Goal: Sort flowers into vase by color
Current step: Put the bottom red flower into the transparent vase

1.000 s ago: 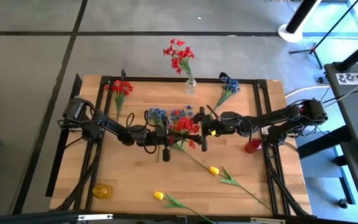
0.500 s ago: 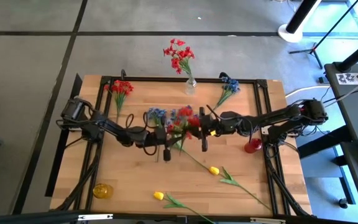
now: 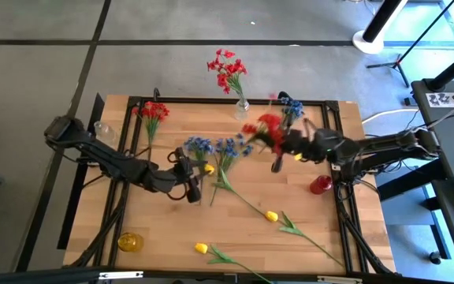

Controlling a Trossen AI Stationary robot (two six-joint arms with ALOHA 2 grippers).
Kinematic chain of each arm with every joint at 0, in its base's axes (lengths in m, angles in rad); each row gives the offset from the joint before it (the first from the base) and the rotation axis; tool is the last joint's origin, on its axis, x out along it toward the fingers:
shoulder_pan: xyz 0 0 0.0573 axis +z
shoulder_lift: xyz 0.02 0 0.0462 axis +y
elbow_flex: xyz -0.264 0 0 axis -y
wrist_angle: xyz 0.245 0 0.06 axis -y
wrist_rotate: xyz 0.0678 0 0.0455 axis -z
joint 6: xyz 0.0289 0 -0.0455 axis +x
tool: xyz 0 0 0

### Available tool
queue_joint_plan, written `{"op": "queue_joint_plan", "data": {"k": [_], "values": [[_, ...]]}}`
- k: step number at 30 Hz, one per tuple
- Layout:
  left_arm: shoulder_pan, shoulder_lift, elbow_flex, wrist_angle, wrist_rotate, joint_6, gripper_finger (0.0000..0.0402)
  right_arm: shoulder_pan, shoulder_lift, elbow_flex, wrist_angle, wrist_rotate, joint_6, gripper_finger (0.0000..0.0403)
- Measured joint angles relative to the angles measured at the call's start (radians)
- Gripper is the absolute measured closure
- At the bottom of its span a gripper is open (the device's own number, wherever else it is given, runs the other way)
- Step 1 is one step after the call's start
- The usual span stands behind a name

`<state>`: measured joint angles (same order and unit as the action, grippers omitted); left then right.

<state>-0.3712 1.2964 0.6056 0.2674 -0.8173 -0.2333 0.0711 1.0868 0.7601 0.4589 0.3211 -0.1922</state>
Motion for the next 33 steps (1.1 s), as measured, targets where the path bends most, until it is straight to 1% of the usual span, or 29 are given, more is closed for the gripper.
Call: {"op": "queue_joint_plan", "data": {"k": [2,4,7,10,12,15,18,21,23,28,33], "values": [[0.000,0.010,-0.035,-0.008,0.004,-0.076,0.0258,-0.005,-0.025,0.000,0.038,0.077,-0.075,0.0389],[0.002,0.031,-0.064,0.022,0.014,-0.135,0.0259,-0.033,-0.026,0.000,0.102,0.134,-0.128,0.0387],[0.002,0.060,-0.091,0.067,0.015,-0.189,0.0259,-0.112,0.003,0.000,0.198,0.131,-0.175,0.0394],[0.002,0.080,-0.096,0.091,0.015,-0.208,0.0259,-0.232,0.041,0.000,0.224,0.131,-0.160,0.0397],[0.001,0.088,-0.096,0.093,0.016,-0.221,0.0259,-0.327,0.069,0.000,0.216,0.107,-0.093,0.0394],[0.000,0.091,-0.096,0.094,0.015,-0.242,0.0260,-0.452,0.120,0.000,0.197,0.015,0.021,0.0393],[0.000,0.091,-0.096,0.094,0.015,-0.246,0.0260,-0.537,0.169,0.003,0.191,-0.076,0.112,0.0398],[0.000,0.091,-0.096,0.094,-0.009,-0.248,0.0260,-0.573,0.199,0.033,0.181,-0.129,0.164,0.0398],[0.000,0.091,-0.096,0.093,-0.011,-0.255,0.0260,-0.577,0.211,0.072,0.153,-0.149,0.176,0.0395],[0.000,0.091,-0.096,0.092,-0.011,-0.266,0.0260,-0.576,0.240,0.169,0.016,-0.155,0.139,0.0397],[0.000,0.091,-0.096,0.092,-0.011,-0.282,0.0260,-0.576,0.261,0.194,-0.013,-0.135,0.127,0.0396]]}}
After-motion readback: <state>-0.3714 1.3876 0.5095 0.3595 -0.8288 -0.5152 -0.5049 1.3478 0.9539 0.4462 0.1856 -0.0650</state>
